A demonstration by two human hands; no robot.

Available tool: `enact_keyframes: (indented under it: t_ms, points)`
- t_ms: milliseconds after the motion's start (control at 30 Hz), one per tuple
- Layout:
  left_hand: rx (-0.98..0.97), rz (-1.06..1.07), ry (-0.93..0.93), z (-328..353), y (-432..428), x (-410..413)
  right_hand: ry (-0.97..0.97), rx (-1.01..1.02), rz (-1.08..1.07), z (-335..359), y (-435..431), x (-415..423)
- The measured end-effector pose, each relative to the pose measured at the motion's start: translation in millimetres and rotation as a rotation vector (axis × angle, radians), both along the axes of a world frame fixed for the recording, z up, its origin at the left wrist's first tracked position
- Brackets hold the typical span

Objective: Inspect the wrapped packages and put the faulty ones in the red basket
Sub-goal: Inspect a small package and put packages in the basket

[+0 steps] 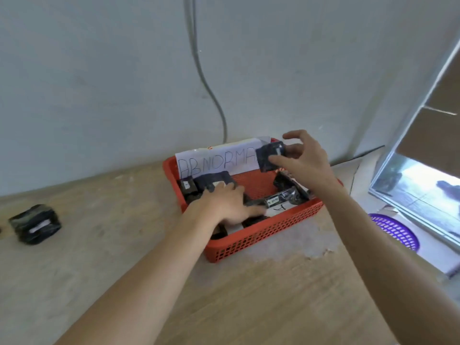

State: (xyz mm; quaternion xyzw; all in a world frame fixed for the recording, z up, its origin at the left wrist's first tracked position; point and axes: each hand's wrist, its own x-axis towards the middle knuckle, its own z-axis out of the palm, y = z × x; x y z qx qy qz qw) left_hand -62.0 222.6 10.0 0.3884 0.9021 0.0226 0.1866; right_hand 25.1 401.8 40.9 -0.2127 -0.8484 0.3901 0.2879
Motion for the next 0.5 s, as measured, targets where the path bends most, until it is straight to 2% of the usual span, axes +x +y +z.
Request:
enact_keyframes:
  t_ms: [67,233,367,500]
  points:
    - [-0.073,0.0,-0.03,-7.9,2.7,-3.1,-0.164,0.146,0.134,-2.0,17.8,-6.5]
    - [-0.067,-0.008,-0.059,-6.8,1.4,-5.8,-0.495,0.448,0.501,-1.1,32.9,-23.0]
    - [-0.085,-0.005,-0.067,-5.9,0.0,-5.3,-0.694,0.534,0.631,14.3,40.0,-35.1]
    - [-0.093,-0.011,-0.076,-4.4,-0.6,-4.7,-0.786,0.518,0.703,25.8,37.9,-41.8]
